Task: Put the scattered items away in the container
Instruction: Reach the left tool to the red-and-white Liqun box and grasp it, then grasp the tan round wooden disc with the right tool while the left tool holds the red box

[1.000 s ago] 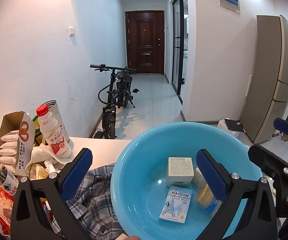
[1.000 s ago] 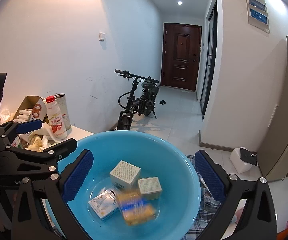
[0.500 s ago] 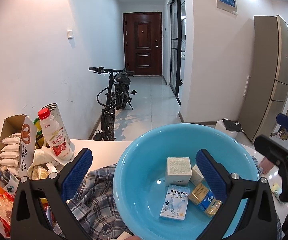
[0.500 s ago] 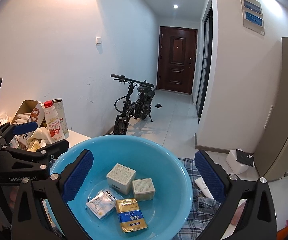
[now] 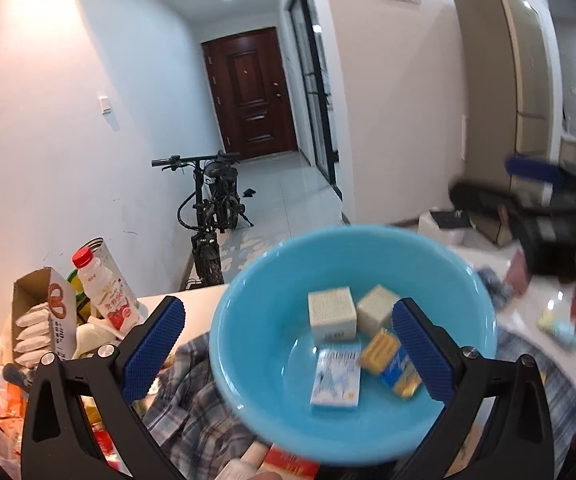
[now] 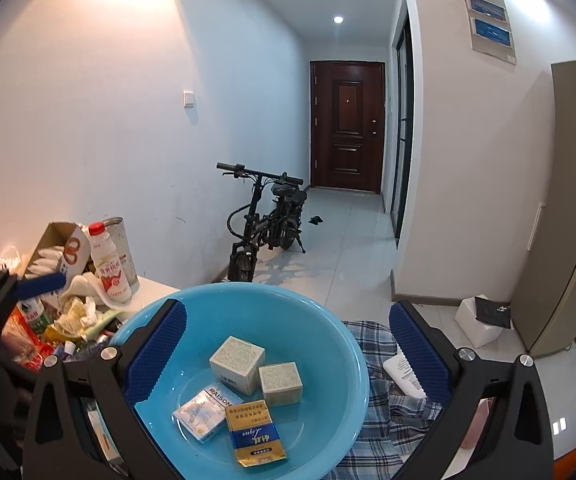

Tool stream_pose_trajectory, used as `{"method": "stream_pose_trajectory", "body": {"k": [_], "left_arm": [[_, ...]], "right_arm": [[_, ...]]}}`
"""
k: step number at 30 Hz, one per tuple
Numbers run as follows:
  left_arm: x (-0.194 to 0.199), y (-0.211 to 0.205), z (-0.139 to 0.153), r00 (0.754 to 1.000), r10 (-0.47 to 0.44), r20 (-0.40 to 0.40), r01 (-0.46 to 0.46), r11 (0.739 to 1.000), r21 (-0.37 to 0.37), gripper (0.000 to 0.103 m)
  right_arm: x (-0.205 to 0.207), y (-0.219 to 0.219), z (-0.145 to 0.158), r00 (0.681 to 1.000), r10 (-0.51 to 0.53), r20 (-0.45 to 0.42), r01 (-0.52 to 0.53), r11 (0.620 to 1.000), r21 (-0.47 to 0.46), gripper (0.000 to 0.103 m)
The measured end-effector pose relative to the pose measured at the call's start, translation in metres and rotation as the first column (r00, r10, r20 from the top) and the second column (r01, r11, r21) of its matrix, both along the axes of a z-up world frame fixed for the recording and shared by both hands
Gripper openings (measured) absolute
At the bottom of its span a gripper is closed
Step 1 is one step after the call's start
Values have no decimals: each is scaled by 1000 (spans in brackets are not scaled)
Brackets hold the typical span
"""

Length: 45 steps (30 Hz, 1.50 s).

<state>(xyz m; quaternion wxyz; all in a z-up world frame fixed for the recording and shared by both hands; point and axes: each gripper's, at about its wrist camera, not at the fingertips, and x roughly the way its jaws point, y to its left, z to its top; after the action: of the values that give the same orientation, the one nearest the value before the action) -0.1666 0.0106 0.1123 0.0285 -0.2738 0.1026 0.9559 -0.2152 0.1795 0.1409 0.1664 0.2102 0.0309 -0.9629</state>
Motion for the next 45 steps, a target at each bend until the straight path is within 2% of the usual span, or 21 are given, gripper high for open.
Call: {"method": "stream_pose_trajectory", "body": {"k": [2, 8, 11, 14, 24, 28, 34, 35, 37, 39, 40, 42, 45], "left_arm": [[11, -6, -6, 1000, -14, 21, 15, 1000, -6, 103], [38, -34, -37, 986, -103, 129, 93, 992, 86, 103], [45, -39, -59, 980, -105, 169, 96, 993, 62, 103], [46, -41, -83, 971, -106, 213, 97, 994, 52, 103], [17, -40, -143, 925, -146, 351, 113, 987, 114, 103], [12, -46, -157, 910, -157, 383, 103, 982, 158, 103], [12, -49, -160, 915, -162, 368, 102, 979, 176, 103], [12, -49, -160, 916, -164, 367, 104, 979, 177, 102], [12, -48, -161, 913, -175, 369, 112, 976, 186, 81], [10, -46, -165, 904, -188, 383, 120, 974, 193, 70], [11, -45, -165, 908, -179, 378, 119, 977, 176, 65], [13, -43, -165, 916, -156, 368, 113, 984, 137, 57], [14, -46, -164, 917, -154, 369, 99, 982, 163, 55]], "right_arm": [[0, 1, 1, 1000, 0, 0, 0, 1000, -5, 103], [3, 6, 3, 1000, -1, -4, 1, 1000, -19, 103], [3, 7, 4, 1000, -2, -7, 2, 1000, -18, 103], [4, 7, 5, 1000, -2, -10, 2, 1000, -18, 103], [4, 7, 6, 1000, -10, 2, 10, 1000, 9, 103], [1, 7, 4, 1000, -14, 7, 14, 1000, 20, 103], [-1, 2, 2, 1000, -15, 14, 15, 999, 35, 103], [-1, 1, 1, 1000, -15, 14, 15, 999, 38, 103], [-1, -1, 1, 1000, -14, 14, 13, 999, 45, 103], [-1, -2, 1, 1000, -11, 14, 11, 999, 50, 103], [-1, -2, 0, 1000, -11, 14, 10, 999, 52, 103], [-1, -4, 0, 1000, -9, 14, 8, 998, 57, 103], [0, -5, -1, 1000, -10, 12, 9, 998, 60, 103]]}}
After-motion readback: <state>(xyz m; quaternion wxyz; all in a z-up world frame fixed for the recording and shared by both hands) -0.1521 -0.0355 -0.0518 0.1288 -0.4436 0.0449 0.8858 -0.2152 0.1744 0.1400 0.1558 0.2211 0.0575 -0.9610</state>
